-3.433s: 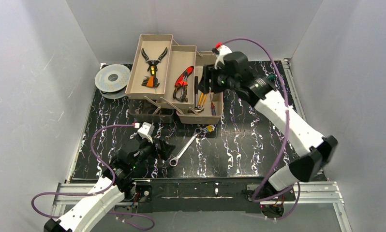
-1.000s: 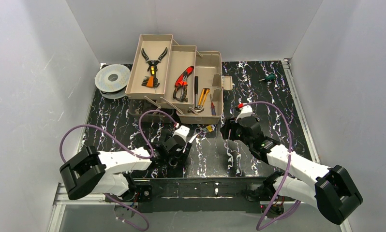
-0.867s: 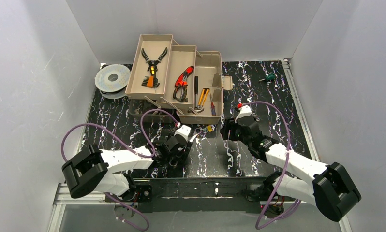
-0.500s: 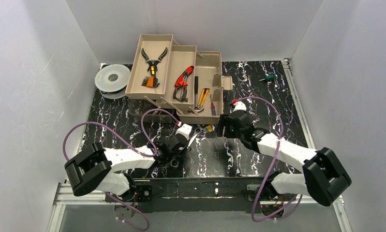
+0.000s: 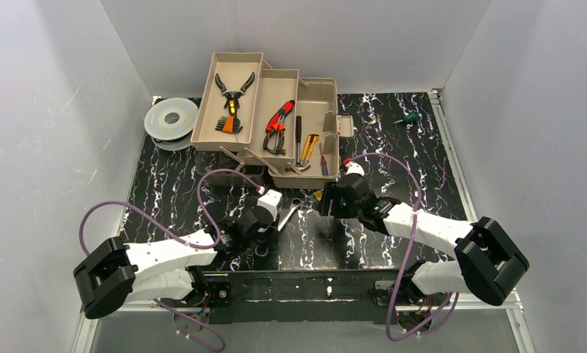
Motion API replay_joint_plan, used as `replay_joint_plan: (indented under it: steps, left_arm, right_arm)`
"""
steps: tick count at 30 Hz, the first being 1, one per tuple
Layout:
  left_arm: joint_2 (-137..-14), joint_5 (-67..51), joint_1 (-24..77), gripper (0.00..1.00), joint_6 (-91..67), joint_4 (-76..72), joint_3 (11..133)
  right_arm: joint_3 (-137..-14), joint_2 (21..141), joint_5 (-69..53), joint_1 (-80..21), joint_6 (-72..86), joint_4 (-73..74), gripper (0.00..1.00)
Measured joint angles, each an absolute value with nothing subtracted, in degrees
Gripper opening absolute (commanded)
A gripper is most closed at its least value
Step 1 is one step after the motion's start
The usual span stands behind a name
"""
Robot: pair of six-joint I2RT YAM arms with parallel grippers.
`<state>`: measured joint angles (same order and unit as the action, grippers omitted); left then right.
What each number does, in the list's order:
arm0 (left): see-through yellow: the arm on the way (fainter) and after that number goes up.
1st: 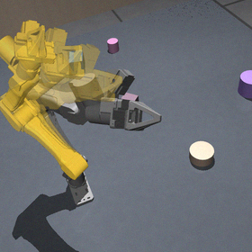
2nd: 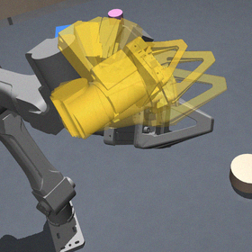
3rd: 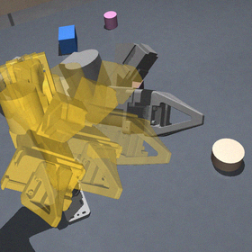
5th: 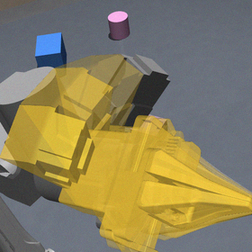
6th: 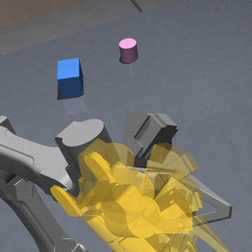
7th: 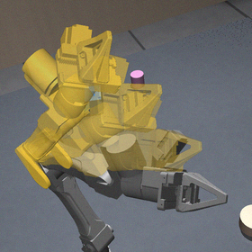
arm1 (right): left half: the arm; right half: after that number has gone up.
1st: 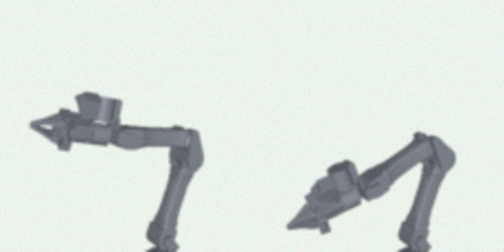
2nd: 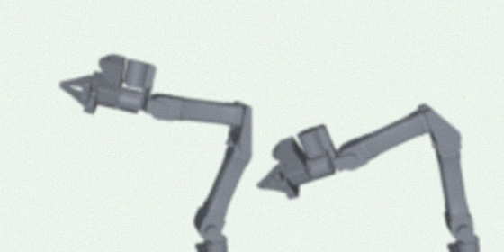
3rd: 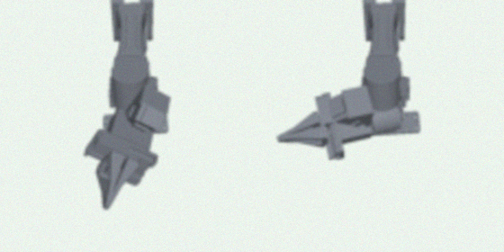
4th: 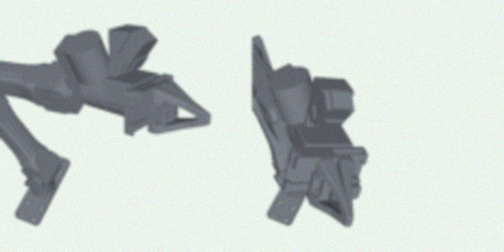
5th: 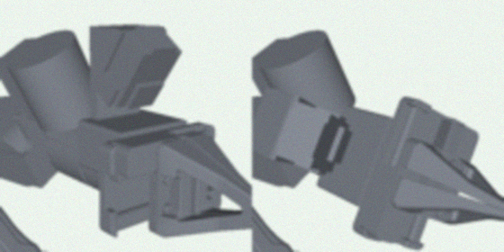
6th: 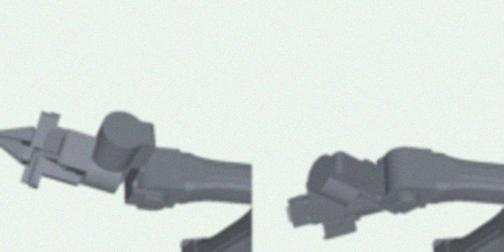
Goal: Pack the tool kit
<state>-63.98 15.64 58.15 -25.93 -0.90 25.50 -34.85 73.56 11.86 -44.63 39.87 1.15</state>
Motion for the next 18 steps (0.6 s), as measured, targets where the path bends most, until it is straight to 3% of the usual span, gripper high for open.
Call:
replay_joint_plan:
  steps: [11,18]
  left_arm:
    - [-61.11,12.70,57.91,0.00,-28.13,-0.86,25.02]
    - [-61.67,11.44,57.91,0.00,-28.82,-1.68,23.73]
  right_arm:
    - [-33.46,73.34,-0.25,-45.36,58.89,-4.96,0.75]
    - [-32.93,81.06,-2.90,-50.18,70.13,-11.29,0.73]
